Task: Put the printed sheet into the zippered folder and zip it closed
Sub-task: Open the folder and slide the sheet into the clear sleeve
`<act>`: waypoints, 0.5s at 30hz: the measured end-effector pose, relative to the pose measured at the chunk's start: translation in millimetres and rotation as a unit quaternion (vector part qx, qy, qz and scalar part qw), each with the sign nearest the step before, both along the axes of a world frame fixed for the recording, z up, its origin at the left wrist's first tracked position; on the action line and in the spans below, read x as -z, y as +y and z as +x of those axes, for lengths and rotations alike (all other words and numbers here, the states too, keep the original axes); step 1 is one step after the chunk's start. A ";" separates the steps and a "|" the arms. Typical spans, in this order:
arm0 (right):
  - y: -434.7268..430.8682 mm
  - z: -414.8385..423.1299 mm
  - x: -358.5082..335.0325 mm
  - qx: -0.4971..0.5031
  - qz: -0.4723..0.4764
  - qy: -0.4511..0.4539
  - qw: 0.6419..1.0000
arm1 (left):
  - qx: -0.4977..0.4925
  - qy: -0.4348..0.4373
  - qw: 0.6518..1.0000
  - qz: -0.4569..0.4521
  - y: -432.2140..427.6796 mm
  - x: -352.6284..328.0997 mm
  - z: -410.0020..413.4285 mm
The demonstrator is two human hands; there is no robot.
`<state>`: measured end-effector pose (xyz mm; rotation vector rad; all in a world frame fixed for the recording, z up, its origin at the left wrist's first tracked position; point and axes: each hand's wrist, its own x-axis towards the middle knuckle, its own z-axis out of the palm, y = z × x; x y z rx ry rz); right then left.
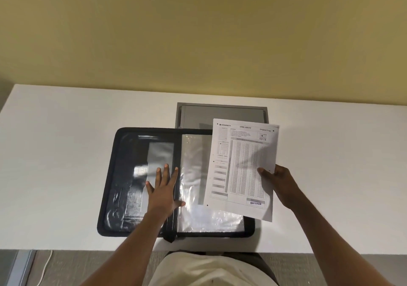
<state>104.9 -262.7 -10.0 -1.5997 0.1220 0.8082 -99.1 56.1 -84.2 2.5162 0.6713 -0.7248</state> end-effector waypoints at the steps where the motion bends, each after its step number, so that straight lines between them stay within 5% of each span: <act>1: 0.7 1.5 -0.8 0.000 -0.001 -0.002 1.000 | -0.003 0.000 1.000 -0.002 -1.8 -0.3 -2.4; 5: 5.6 9.8 -4.7 0.007 -0.014 -0.009 1.000 | -0.042 -0.024 0.999 0.002 -12.5 -6.2 -2.5; 10: 22.1 23.1 -16.1 0.021 -0.045 -0.049 0.998 | -0.092 -0.174 0.979 0.049 1.8 -20.5 51.9; 15: 37.5 35.4 -24.0 0.055 -0.067 -0.094 0.992 | -0.061 -0.183 0.981 0.029 24.8 -20.6 125.0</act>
